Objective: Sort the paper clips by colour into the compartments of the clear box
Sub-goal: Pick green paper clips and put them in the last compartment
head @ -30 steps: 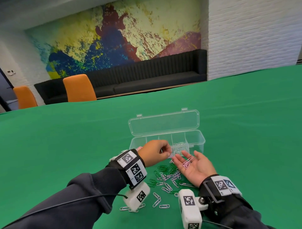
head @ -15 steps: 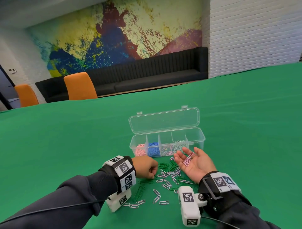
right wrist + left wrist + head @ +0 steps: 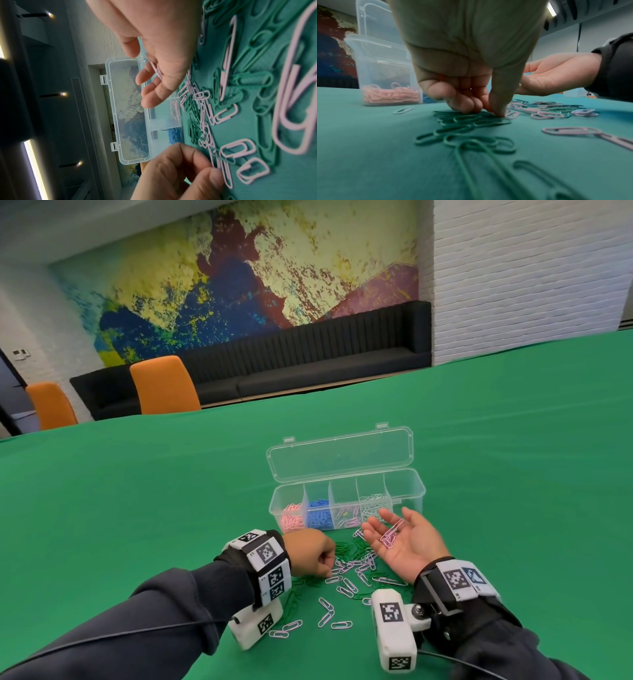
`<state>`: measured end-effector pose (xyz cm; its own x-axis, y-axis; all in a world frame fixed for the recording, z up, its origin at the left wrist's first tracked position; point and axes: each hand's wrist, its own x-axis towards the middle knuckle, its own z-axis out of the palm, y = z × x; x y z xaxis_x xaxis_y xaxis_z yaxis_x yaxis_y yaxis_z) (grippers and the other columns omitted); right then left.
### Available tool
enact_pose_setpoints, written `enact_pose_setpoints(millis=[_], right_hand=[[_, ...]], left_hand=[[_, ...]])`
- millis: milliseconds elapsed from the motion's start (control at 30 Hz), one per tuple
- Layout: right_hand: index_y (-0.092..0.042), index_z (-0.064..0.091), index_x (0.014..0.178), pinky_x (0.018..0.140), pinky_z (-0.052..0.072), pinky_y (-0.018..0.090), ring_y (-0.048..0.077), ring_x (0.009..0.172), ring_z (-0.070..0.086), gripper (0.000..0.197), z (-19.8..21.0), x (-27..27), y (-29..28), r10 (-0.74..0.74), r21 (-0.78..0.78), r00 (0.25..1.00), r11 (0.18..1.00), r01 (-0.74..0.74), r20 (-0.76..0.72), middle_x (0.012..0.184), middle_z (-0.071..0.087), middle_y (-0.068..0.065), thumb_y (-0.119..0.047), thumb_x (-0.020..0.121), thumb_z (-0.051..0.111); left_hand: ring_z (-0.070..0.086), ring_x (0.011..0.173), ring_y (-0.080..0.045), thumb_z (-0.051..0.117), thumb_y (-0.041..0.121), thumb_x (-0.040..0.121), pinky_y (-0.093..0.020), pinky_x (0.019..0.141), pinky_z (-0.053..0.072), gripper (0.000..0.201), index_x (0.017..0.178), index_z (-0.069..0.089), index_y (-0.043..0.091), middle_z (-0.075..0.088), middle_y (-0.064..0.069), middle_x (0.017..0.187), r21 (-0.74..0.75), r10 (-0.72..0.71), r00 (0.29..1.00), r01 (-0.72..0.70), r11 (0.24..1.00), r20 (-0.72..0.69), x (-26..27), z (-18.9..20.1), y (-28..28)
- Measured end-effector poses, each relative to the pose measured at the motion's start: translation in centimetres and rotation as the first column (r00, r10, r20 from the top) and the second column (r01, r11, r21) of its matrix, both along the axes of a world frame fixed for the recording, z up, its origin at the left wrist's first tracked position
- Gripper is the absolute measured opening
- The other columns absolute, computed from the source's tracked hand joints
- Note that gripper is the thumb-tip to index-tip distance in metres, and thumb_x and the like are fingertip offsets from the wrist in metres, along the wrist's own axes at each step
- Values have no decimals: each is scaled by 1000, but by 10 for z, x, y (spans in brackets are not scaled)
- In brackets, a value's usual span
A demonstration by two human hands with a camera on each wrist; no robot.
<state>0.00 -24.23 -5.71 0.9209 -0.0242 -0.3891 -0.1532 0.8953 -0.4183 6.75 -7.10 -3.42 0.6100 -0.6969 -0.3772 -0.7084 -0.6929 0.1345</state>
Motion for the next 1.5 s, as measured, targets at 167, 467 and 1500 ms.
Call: enact_pose_setpoints(millis=[167,467,1500], right_hand=[[-5,53,84,52,56,33,30,76,58,39,-2,0,1,24,-32,1000,999,-24,-2,79,57,17,-33,101,31],[-1,52,87,54,56,41,35,81,57,39,-4,4,7,116,-19,993,993,-116,-16,86,56,22,-32,100,32],[-1,53,85,48,55,35,29,75,55,41,-4,5,-2,-27,48,1000,998,27,-4,79,54,18,-32,100,32]], left_hand=[[46,63,-1,55,15,91,-9,58,39,18,75,49,21,49,10,70,-41,41,999,-42,998,-34,-1,6,5],[49,72,-6,61,20,89,-5,58,35,12,97,63,11,57,7,86,-355,73,989,-22,934,130,0,45,-25],[56,85,-21,52,8,86,-21,70,37,21,106,58,9,65,-8,97,-50,-2,990,9,999,143,-17,0,-20]])
